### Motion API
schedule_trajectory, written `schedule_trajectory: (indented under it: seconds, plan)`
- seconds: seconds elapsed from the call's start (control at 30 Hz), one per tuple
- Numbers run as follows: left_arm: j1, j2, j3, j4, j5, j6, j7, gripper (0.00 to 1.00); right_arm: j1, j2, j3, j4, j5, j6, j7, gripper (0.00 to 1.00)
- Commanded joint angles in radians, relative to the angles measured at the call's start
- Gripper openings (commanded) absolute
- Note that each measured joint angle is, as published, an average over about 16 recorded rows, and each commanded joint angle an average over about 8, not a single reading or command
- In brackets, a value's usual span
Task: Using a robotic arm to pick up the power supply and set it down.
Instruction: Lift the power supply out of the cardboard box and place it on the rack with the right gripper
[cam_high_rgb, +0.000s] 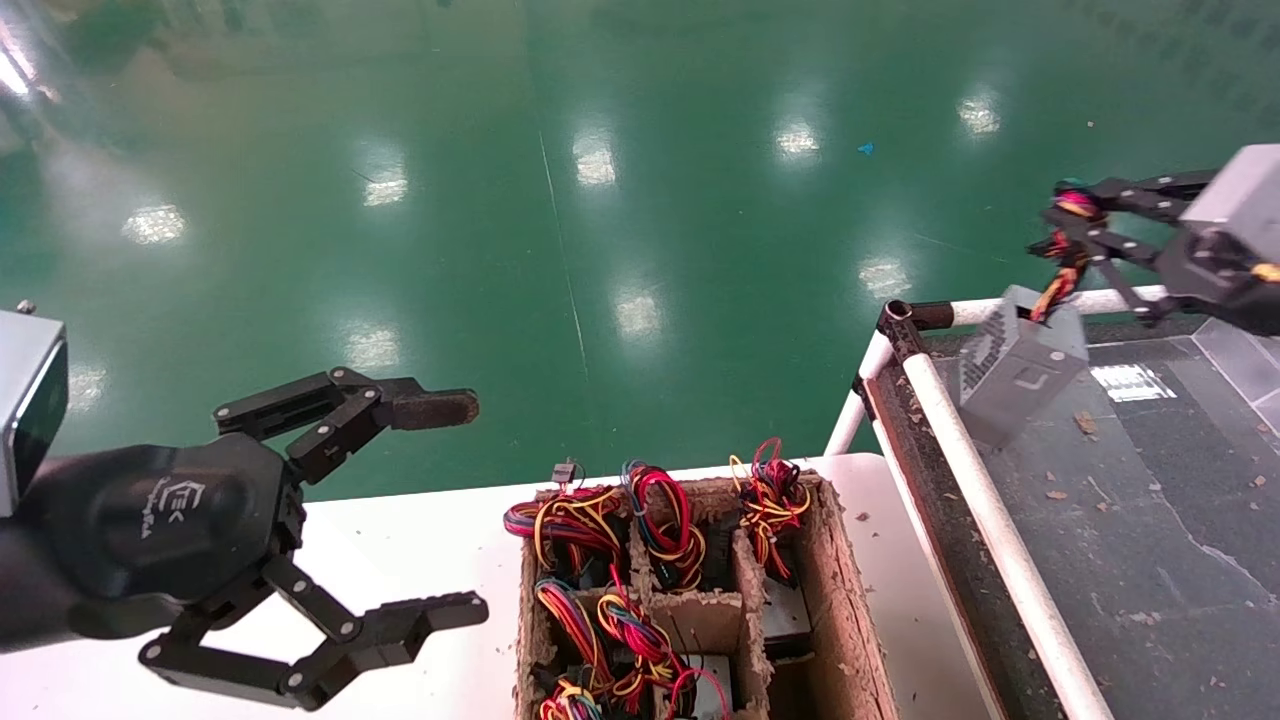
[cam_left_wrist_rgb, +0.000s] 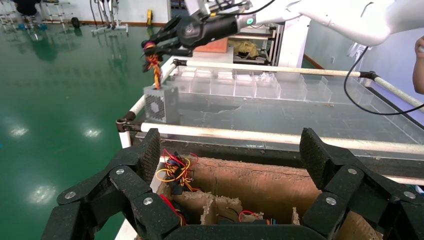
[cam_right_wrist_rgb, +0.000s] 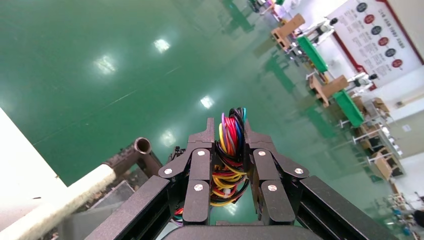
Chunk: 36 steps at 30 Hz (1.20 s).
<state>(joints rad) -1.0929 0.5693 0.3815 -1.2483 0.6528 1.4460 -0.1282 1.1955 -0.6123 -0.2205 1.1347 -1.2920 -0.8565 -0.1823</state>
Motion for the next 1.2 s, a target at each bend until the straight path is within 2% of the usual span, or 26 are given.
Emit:
schedule_trajectory:
  seconds: [0.03,0.43,0.47,0.7,0.73,1.2]
  plan:
    - [0.0,0.0,0.0,0.0,0.0,0.0,0.0,1.0,0.027,-0.024,-0.017,-0.024,-0.019,-0.002,-0.007,0.0]
    - [0.0,0.0,0.0,0.0,0.0,0.0,0.0,1.0,0.135,-0.122,-0.067,-0.122,-0.065,-0.025,-0.058,0.0]
    - [0.0,0.0,0.0,0.0,0.0,0.0,0.0,1.0,0.139,-0.125,-0.068,-0.128,-0.065,-0.028,-0.061,0.03]
    - [0.0,0.0,0.0,0.0,0.0,0.0,0.0,1.0,0.152,-0.132,-0.071,-0.154,-0.063,-0.041,-0.072,0.9]
    - [0.0,0.0,0.0,0.0,0.0,0.0,0.0,1.0,0.152,-0.131,-0.071,-0.156,-0.062,-0.043,-0.071,1.0]
    - [0.0,0.0,0.0,0.0,0.0,0.0,0.0,1.0,0.163,-0.1,-0.073,-0.185,-0.038,-0.111,-0.035,1.0]
